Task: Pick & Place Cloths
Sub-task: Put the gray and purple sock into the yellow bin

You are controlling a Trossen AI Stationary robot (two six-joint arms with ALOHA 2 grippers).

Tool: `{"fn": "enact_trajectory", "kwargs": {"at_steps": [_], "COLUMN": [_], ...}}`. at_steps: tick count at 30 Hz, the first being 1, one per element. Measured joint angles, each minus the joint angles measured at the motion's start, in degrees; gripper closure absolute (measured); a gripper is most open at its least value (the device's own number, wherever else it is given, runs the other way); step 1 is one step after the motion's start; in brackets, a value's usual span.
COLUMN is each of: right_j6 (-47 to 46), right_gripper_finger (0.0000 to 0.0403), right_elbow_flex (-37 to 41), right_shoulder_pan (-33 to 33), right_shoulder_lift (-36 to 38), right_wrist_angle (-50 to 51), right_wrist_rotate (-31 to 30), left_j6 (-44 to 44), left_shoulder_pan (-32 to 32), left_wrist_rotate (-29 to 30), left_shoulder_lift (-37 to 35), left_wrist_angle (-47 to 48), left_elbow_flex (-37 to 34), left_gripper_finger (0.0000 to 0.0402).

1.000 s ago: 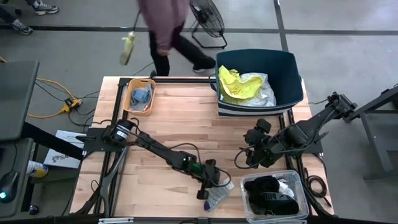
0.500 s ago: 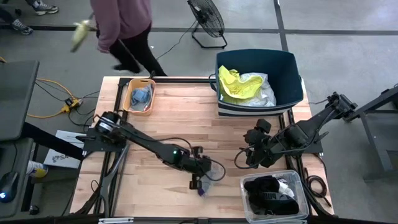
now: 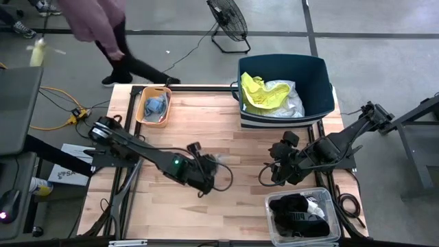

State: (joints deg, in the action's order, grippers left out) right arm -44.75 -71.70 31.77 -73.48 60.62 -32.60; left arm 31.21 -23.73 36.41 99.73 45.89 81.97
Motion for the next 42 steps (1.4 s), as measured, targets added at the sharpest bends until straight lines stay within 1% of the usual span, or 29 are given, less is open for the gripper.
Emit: {"fn": "enact_trajectory", "kwargs": {"at_steps": [6,11,15,17,18,22,36,42], "right_j6": [0.0,0.0,0.0,0.0,0.0,-0.1,-0.1,0.0], "right_gripper_finger": [0.0157,0.0157,0.0157,0.0157,0.0157,0.0157,0.0157,0.0157], "right_elbow_flex": [0.0,0.0,0.0,0.0,0.0,0.0,0.0,0.0], "right_shoulder_pan": [0.0,0.0,0.0,0.0,0.0,0.0,0.0,0.0], "right_shoulder_lift": [0.0,0.0,0.0,0.0,0.0,0.0,0.0,0.0], "right_wrist_angle": [0.0,0.0,0.0,0.0,0.0,0.0,-0.5,-0.5], "right_wrist_rotate": [0.0,0.0,0.0,0.0,0.0,0.0,-0.3,-0.5], "left_j6": [11.5,27.2,41.1,47.4,49.7,48.1,39.3,33.2], "left_shoulder_pan": [0.0,0.1,0.4,1.0,1.4,5.2,23.9,31.5], "left_wrist_rotate": [11.8,20.6,23.4,23.7,23.4,22.3,20.9,20.9], "left_shoulder_lift": [-2.2,-2.2,-2.2,-2.2,-2.2,-3.2,-3.2,-3.2], "left_wrist_angle": [12.1,26.2,37.9,43.5,44.6,44.1,44.1,44.1], "left_elbow_flex": [0.0,0.0,0.0,0.0,0.0,-0.6,-0.5,-0.5], "left_gripper_finger": [0.0402,0.0402,0.0402,0.0402,0.0401,0.0401,0.0401,0.0401]}}
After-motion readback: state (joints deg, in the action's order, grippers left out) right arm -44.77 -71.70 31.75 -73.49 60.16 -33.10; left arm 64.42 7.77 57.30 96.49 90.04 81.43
